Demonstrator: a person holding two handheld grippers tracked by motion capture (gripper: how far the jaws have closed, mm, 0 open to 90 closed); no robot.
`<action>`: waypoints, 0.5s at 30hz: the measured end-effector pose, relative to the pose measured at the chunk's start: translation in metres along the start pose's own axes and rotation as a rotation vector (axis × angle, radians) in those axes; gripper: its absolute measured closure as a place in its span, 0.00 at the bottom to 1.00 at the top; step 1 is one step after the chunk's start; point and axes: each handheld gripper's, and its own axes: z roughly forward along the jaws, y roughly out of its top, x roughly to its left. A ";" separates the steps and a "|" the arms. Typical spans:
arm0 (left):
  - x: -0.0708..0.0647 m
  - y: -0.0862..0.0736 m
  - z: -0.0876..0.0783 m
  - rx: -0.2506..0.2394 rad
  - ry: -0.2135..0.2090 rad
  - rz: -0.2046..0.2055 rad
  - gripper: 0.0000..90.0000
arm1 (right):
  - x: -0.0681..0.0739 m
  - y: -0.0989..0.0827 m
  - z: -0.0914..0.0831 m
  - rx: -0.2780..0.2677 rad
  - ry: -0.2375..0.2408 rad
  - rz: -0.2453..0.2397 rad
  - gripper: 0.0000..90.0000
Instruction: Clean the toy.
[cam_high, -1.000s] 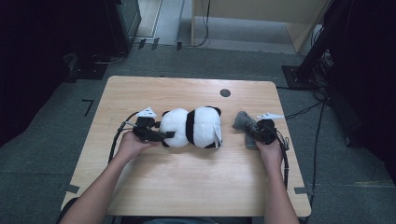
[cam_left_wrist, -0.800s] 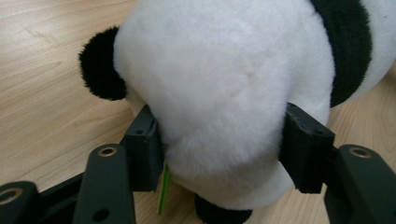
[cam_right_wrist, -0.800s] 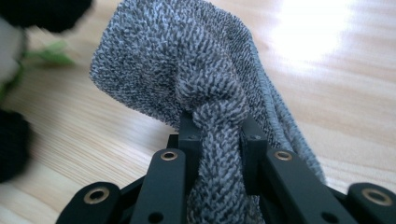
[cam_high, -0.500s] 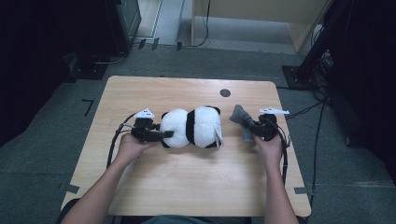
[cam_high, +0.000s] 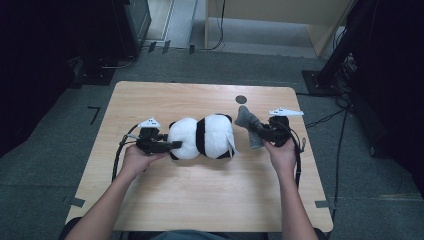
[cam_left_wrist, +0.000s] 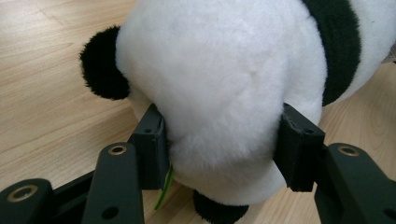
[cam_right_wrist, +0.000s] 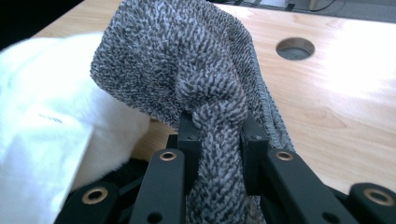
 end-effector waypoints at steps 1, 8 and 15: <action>0.000 0.000 0.000 0.000 0.001 -0.006 0.48 | 0.003 0.003 0.000 0.003 -0.002 -0.013 0.85; 0.000 0.001 0.001 -0.011 0.007 -0.007 0.48 | 0.022 0.036 0.002 0.003 0.014 -0.072 0.85; 0.002 -0.001 0.001 -0.017 -0.003 0.013 0.46 | 0.044 0.069 0.009 0.030 0.031 -0.130 0.85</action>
